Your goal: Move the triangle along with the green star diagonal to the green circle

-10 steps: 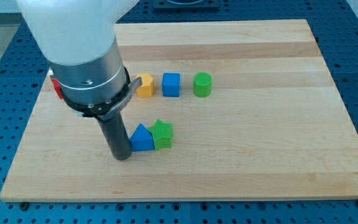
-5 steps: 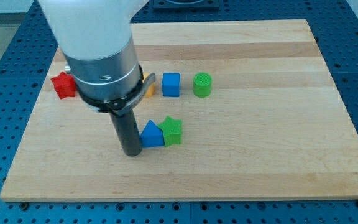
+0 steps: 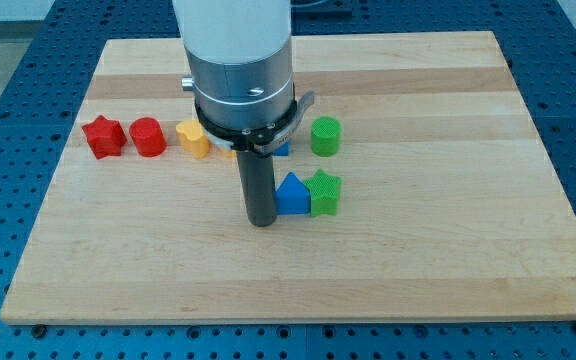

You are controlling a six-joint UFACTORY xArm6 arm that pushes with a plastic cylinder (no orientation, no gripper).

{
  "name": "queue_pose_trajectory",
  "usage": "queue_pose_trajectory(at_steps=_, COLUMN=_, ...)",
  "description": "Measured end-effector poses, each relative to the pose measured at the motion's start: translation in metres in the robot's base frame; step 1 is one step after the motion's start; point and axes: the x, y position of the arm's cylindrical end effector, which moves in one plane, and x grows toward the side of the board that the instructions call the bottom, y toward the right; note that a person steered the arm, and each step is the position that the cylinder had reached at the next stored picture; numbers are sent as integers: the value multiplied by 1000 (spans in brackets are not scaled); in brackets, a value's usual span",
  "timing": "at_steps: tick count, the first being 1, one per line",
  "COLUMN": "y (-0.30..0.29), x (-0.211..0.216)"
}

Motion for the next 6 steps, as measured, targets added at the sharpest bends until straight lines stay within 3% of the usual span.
queue_pose_trajectory(at_steps=6, y=43, x=-4)
